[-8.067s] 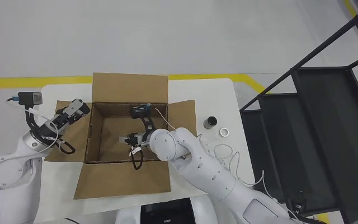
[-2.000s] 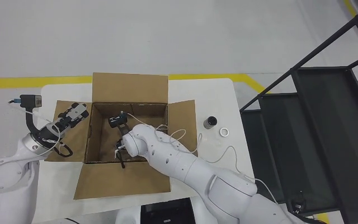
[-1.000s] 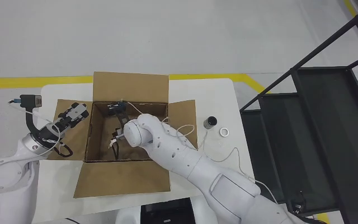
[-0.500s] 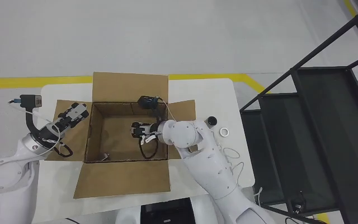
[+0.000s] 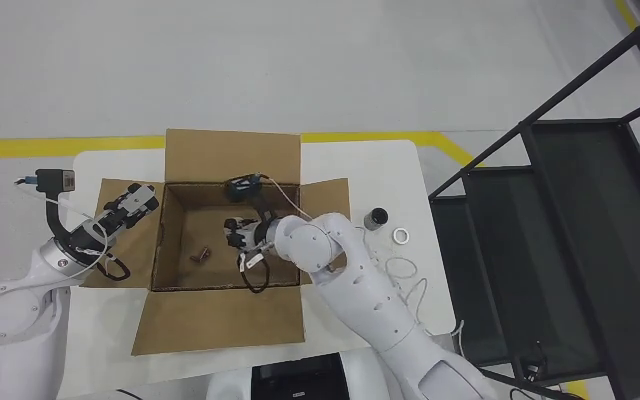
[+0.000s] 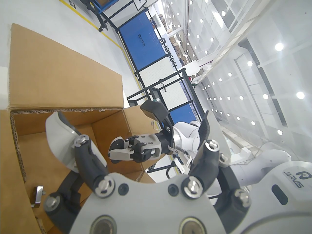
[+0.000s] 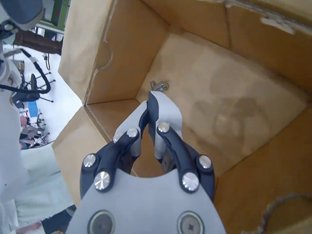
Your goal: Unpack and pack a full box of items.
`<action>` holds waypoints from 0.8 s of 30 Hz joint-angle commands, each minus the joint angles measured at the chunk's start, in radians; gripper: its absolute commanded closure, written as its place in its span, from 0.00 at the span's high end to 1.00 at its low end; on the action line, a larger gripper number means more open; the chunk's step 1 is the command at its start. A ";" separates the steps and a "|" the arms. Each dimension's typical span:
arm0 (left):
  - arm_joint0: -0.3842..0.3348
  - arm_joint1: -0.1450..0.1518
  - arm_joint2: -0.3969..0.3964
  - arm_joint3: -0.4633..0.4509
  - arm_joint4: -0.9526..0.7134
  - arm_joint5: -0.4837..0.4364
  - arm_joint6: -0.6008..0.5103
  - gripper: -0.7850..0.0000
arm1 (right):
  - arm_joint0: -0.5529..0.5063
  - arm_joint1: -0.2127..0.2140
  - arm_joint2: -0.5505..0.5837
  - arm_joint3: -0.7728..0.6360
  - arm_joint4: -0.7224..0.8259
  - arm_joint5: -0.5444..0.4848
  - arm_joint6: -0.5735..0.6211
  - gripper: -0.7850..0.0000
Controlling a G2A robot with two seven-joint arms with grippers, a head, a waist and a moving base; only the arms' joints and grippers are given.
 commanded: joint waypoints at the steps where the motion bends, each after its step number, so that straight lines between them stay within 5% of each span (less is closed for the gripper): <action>1: 0.000 0.000 0.000 0.000 0.000 0.000 0.000 1.00 | 0.059 -0.006 -0.044 0.067 -0.051 -0.022 -0.002 0.00; 11: 0.001 0.000 -0.005 -0.006 0.008 0.013 0.025 1.00 | 0.236 -0.026 -0.179 0.303 -0.122 -0.275 -0.038 0.06; 16: 0.022 0.003 -0.023 -0.026 0.097 0.024 0.067 1.00 | 0.303 -0.049 -0.239 0.409 -0.121 -0.323 -0.060 0.48; 18: 0.032 0.004 -0.035 -0.029 0.139 0.031 0.092 1.00 | 0.319 -0.058 -0.258 0.439 -0.110 -0.336 -0.080 1.00; 24: 0.059 0.008 -0.086 -0.018 0.194 0.053 0.146 1.00 | 0.329 -0.065 -0.259 0.458 -0.095 -0.320 -0.135 1.00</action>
